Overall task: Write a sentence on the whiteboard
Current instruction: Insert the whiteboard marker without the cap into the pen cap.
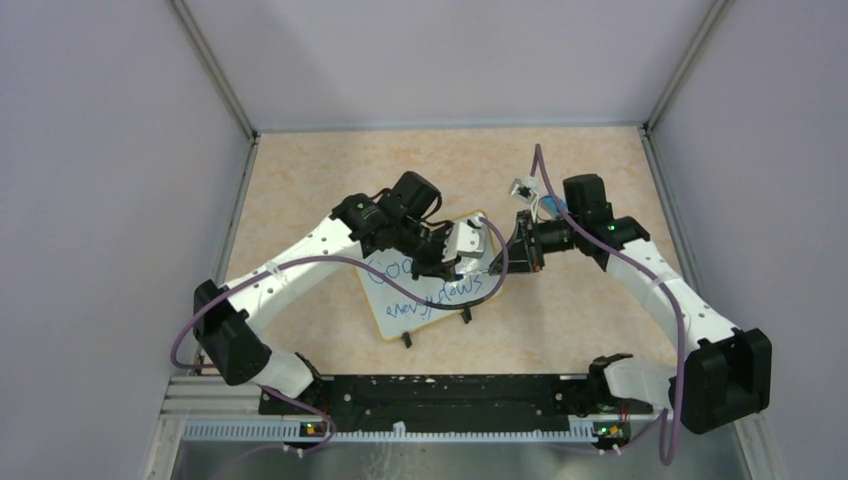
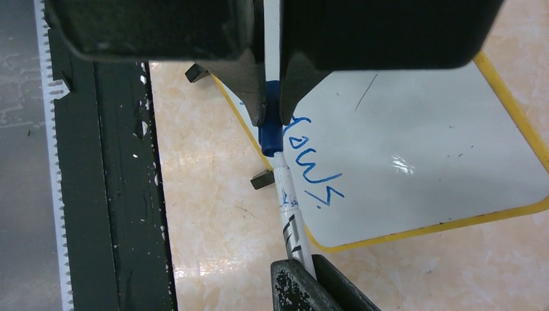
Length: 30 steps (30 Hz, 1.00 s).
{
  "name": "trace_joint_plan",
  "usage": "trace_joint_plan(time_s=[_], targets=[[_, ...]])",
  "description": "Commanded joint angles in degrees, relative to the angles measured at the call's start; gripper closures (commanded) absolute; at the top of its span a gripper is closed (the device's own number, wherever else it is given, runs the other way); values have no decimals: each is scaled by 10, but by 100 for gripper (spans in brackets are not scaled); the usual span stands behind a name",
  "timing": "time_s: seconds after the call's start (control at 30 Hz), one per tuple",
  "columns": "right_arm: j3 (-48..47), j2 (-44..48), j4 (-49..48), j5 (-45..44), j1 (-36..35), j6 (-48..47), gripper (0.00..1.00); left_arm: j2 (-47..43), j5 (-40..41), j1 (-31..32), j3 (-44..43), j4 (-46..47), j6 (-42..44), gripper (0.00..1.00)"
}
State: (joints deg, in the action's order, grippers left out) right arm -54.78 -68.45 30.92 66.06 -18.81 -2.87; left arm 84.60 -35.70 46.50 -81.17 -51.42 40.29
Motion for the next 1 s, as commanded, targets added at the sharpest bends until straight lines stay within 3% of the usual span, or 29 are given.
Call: trace_joint_plan(time_s=[0.0, 0.67, 0.97], targets=[[1, -4, -32, -28, -11, 8, 100, 3, -11, 11, -34, 26, -21, 100], [19, -33, -95, -71, -24, 66, 100, 54, 67, 46, -76, 69, -102, 100], [51, -13, -173, -56, -24, 109, 100, 48, 11, 46, -75, 79, -115, 100]])
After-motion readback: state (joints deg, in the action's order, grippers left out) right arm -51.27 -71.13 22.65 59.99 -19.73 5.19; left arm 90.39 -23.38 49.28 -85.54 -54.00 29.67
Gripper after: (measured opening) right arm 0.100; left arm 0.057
